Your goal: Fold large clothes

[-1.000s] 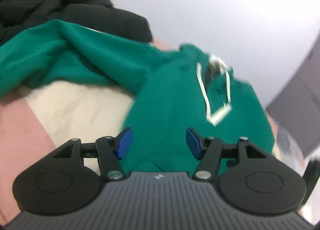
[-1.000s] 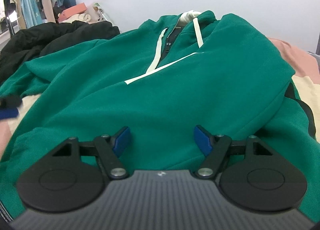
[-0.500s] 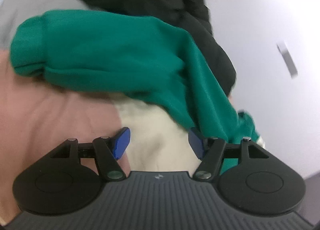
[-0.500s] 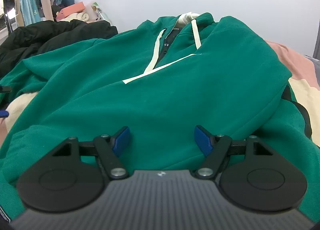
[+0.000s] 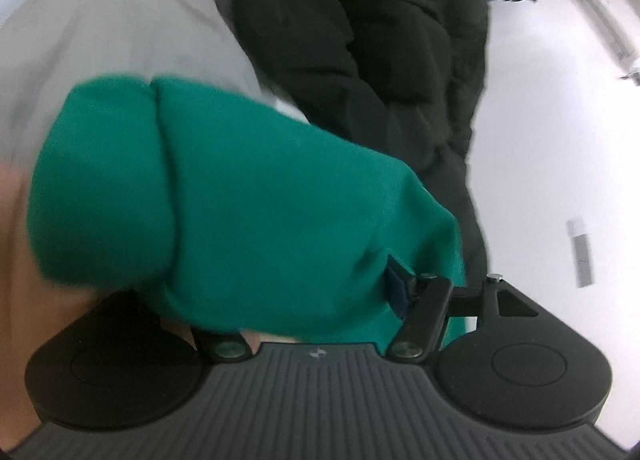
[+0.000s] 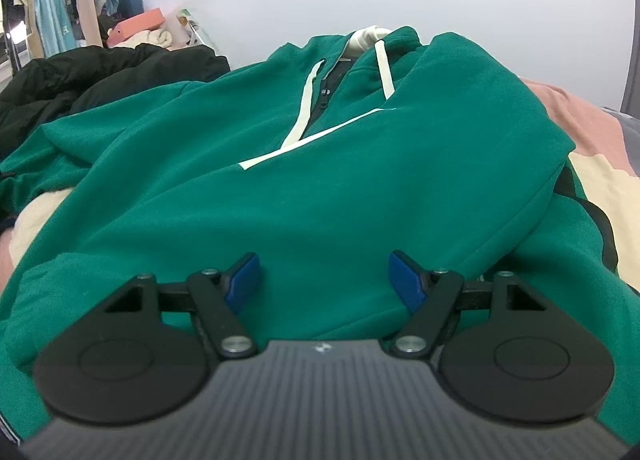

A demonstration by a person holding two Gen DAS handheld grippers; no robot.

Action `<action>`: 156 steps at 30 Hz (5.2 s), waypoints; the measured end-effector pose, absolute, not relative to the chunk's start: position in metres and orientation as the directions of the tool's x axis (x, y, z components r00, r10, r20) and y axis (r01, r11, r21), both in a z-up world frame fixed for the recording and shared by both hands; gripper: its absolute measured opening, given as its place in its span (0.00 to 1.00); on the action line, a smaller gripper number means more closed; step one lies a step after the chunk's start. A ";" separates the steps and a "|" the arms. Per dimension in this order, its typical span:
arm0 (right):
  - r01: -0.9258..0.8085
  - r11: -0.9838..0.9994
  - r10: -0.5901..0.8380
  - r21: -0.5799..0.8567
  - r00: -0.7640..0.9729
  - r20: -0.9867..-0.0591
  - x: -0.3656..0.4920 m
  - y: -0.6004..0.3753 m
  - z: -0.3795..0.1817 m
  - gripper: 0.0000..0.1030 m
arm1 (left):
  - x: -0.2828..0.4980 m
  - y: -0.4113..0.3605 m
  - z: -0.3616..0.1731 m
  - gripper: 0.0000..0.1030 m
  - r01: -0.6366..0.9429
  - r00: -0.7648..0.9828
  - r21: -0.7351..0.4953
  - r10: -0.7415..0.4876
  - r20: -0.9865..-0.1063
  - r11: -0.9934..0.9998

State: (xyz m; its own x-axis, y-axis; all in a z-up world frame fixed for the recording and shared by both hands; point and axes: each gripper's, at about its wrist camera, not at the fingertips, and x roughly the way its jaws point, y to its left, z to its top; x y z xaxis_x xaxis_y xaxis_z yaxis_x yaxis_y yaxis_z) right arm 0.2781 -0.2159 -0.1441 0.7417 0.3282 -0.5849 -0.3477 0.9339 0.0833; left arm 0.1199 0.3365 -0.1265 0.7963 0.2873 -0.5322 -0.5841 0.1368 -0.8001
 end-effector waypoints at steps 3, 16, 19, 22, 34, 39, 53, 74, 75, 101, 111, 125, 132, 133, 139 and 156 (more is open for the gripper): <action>-0.350 0.933 0.331 0.084 0.746 -0.578 0.280 -0.217 -0.145 0.70 | 0.123 0.356 -0.124 0.63 -0.608 0.763 -0.789 0.344 -0.547 0.093; -0.296 0.943 0.331 0.155 0.771 -0.545 0.287 -0.231 -0.145 0.70 | 0.158 0.384 -0.046 0.10 -0.748 0.651 -0.590 0.512 -0.561 0.306; -0.290 0.941 0.339 0.176 0.773 -0.537 0.287 -0.234 -0.144 0.71 | 0.169 0.361 -0.002 0.10 -0.733 0.675 -0.528 0.554 -0.488 0.428; -0.283 0.939 0.343 0.194 0.777 -0.528 0.288 -0.239 -0.142 0.71 | 0.183 0.325 0.046 0.10 -0.706 0.708 -0.391 0.582 -0.400 0.591; -0.196 0.941 0.313 0.278 0.818 -0.482 0.281 -0.273 -0.125 0.71 | 0.251 0.127 0.157 0.10 -0.397 0.893 0.055 0.399 -0.209 0.916; -0.165 0.932 0.304 0.322 0.839 -0.451 0.275 -0.290 -0.119 0.71 | 0.260 0.017 0.144 0.10 -0.199 0.946 0.248 0.252 -0.203 0.948; 0.004 0.907 0.177 0.420 0.904 -0.390 0.279 -0.347 -0.123 0.72 | 0.302 -0.127 -0.020 0.10 0.169 0.848 0.241 -0.017 -0.530 0.956; -0.126 0.888 0.298 0.443 0.890 -0.344 0.259 -0.332 -0.110 0.73 | 0.216 0.007 -0.030 0.75 0.099 0.726 -0.347 -0.307 -0.616 0.933; -0.141 0.883 0.314 0.447 0.887 -0.339 0.257 -0.330 -0.109 0.73 | 0.218 0.019 -0.033 0.75 0.061 0.732 -0.393 -0.309 -0.607 0.917; -0.354 0.888 0.452 0.292 0.788 -0.418 0.257 -0.269 -0.121 0.38 | 0.243 0.124 -0.049 0.09 -0.169 0.875 -0.614 -0.169 -0.453 0.771; -0.407 0.887 0.460 0.217 0.742 -0.489 0.252 -0.239 -0.127 0.38 | 0.238 0.142 -0.063 0.09 -0.249 0.840 -0.589 -0.131 -0.526 0.769; -0.368 0.897 0.442 0.246 0.723 -0.531 0.259 -0.243 -0.142 0.43 | 0.230 0.132 -0.055 0.31 -0.217 0.821 -0.477 -0.105 -0.562 0.852; -0.349 0.897 0.440 0.269 0.757 -0.483 0.244 -0.249 -0.120 0.82 | 0.204 0.132 -0.031 0.61 -0.229 0.840 -0.441 -0.052 -0.540 0.868; -0.347 0.899 0.436 0.268 0.771 -0.464 0.241 -0.250 -0.116 0.82 | 0.200 0.131 -0.026 0.61 -0.217 0.846 -0.443 -0.058 -0.530 0.870; -0.318 0.908 0.410 0.272 0.806 -0.427 0.237 -0.254 -0.099 0.82 | 0.187 0.111 0.003 0.62 -0.126 0.874 -0.429 -0.104 -0.474 0.895; -0.301 0.898 0.422 0.322 0.797 -0.432 0.347 -0.242 -0.049 0.82 | 0.333 0.058 0.035 0.62 -0.060 0.831 -0.306 -0.122 -0.543 0.950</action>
State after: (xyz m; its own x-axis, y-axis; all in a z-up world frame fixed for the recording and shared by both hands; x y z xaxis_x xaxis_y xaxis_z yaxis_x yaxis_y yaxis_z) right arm 0.3468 -0.2421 -0.0495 0.7972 0.4221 -0.4316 -0.3010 0.8976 0.3220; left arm 0.3334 0.0581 0.0349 0.8307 -0.1220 -0.5433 -0.0604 0.9502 -0.3057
